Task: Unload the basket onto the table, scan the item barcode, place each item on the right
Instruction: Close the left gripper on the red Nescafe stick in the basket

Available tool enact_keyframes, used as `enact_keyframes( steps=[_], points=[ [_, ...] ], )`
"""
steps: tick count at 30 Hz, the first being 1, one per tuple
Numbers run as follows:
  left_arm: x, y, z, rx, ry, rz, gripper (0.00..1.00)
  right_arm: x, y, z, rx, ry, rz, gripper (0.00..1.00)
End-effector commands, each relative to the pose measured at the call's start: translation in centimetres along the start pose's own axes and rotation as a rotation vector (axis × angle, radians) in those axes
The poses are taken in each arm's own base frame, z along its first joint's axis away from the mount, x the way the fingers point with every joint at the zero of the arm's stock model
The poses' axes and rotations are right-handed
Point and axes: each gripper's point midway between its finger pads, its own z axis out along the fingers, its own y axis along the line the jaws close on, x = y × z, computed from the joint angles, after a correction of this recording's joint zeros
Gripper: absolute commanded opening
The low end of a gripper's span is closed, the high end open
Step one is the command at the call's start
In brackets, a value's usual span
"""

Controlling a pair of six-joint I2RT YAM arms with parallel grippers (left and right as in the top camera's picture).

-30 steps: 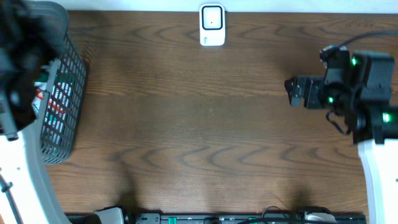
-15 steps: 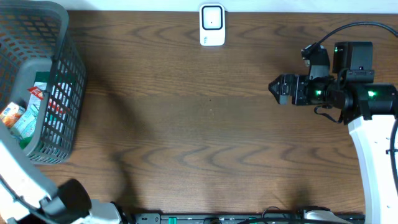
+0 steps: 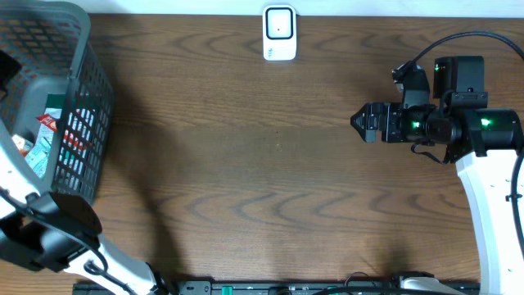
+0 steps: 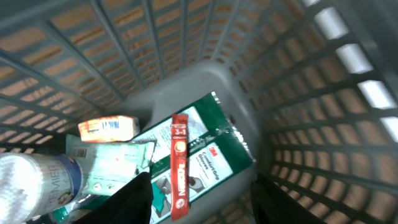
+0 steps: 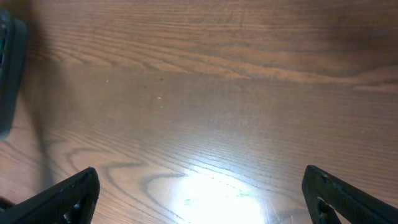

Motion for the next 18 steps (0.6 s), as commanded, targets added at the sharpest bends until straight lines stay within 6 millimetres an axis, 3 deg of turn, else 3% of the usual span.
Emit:
enact_keyframes(
  steps=[1,7,18],
  points=[
    [0.6,0.8,2.4,-0.042,0.047,-0.021,0.53,0.2,0.1,0.1,0.001,0.011,0.011,0.99],
    [3.2,1.5,6.7,-0.097,0.173,-0.010,0.54,0.3,0.0,0.1,0.005,0.017,0.014,0.99],
    [6.4,2.5,11.2,-0.155,0.303,0.002,0.58,0.1,-0.4,0.1,0.029,0.009,0.012,0.99]
  ],
)
